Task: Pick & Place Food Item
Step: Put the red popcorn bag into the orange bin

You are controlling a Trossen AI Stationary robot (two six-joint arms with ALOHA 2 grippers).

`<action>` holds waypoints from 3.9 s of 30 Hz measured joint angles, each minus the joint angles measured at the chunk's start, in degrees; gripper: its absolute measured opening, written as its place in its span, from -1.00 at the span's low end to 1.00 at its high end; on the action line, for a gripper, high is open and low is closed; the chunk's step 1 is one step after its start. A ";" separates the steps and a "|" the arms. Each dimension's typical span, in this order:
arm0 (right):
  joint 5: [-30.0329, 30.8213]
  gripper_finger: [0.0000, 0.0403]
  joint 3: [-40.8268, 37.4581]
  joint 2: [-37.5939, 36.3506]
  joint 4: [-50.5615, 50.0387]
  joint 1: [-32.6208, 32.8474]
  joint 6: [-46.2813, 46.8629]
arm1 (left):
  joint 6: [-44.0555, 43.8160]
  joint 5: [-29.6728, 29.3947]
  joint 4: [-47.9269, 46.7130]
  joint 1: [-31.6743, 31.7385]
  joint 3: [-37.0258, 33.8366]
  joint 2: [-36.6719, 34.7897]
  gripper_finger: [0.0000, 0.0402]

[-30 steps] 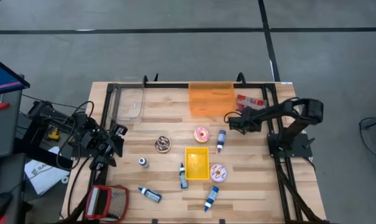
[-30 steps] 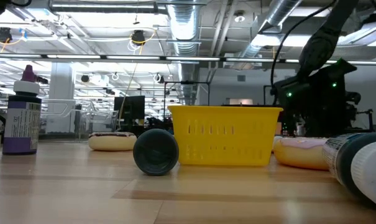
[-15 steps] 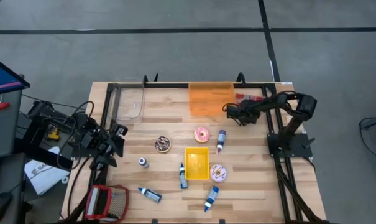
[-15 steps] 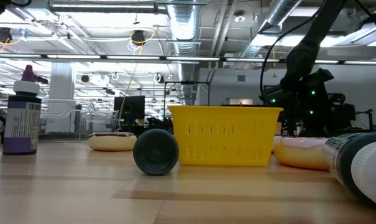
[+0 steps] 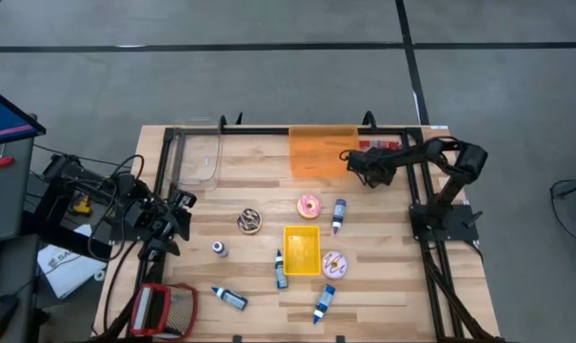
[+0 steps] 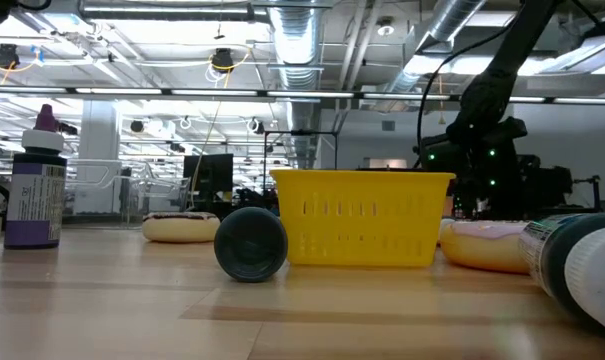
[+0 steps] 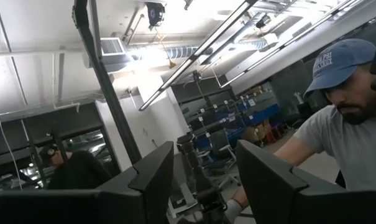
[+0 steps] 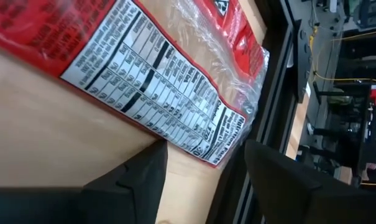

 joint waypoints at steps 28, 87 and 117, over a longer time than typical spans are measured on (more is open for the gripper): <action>-1.12 -0.33 0.10 0.07 13.38 -6.08 -14.06 | 0.22 -1.01 0.00 0.00 0.00 0.02 -0.15; -21.34 0.02 0.98 -30.36 1.43 -1.38 15.58 | -0.24 -0.95 1.27 0.00 0.02 0.53 -0.15; -26.39 -0.57 1.09 -10.32 7.66 -10.28 15.21 | -1.73 -0.66 3.08 -0.04 0.04 1.90 -0.15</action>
